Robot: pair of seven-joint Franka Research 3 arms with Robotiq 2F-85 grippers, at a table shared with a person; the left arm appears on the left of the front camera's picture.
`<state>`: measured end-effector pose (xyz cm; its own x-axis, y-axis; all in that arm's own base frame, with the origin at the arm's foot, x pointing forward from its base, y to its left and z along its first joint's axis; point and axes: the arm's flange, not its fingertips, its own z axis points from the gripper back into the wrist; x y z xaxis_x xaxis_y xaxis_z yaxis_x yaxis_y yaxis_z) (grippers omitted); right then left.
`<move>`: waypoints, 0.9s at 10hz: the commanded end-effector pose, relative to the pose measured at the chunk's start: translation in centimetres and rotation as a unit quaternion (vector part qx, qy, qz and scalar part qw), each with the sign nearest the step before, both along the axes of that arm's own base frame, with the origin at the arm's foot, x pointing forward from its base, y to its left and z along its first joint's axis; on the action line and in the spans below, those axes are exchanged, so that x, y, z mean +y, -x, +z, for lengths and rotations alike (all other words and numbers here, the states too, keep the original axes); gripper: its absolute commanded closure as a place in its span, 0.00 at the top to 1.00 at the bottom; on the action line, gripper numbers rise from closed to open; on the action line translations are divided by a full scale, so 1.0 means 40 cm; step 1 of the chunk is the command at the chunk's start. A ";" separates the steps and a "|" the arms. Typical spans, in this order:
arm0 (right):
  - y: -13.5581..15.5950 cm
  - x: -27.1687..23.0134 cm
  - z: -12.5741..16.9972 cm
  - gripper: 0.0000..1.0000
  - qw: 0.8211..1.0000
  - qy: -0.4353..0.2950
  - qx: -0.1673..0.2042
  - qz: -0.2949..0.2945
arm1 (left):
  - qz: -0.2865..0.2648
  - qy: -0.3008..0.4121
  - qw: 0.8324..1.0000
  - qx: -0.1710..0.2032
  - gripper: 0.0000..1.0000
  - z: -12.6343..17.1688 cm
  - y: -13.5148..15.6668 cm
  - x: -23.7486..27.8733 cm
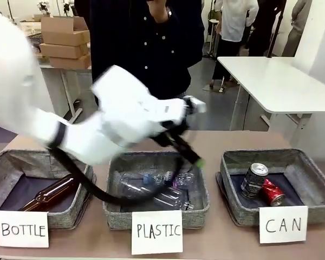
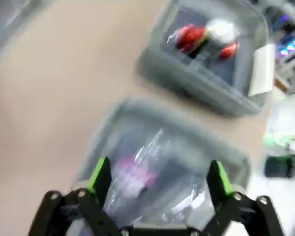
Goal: Sort the can waste into the basket.
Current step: Pick up the can waste from the table and place it in the right Fabric basket.
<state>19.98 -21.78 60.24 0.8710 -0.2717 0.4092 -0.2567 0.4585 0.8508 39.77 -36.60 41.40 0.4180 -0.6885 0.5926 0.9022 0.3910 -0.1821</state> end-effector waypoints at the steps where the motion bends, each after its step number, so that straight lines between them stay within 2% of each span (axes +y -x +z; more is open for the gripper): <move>1: -0.118 0.116 0.000 1.00 0.996 0.019 0.026 0.078 | 0.055 0.017 0.992 0.115 1.00 0.227 -0.082 0.121; 2: -0.161 0.183 -0.007 1.00 0.993 0.029 0.042 0.109 | 0.103 0.019 0.982 0.156 1.00 0.263 -0.114 0.227; 4: -0.216 0.290 -0.025 1.00 0.984 0.048 0.066 0.159 | 0.182 0.034 0.962 0.200 1.00 0.324 -0.172 0.426; 5: -0.236 0.339 -0.027 1.00 0.981 0.049 0.065 0.178 | 0.246 0.035 0.950 0.190 1.00 0.323 -0.201 0.528; 7: -0.295 0.451 -0.017 1.00 0.975 0.000 0.052 0.215 | 0.271 0.062 0.921 0.272 1.00 0.305 -0.221 0.731; 8: -0.325 0.516 -0.021 1.00 0.969 -0.029 0.057 0.240 | 0.273 0.124 0.904 0.304 1.00 0.309 -0.209 0.829; 9: -0.356 0.581 -0.033 1.00 0.963 -0.071 0.076 0.247 | 0.274 0.218 0.883 0.314 1.00 0.324 -0.183 0.934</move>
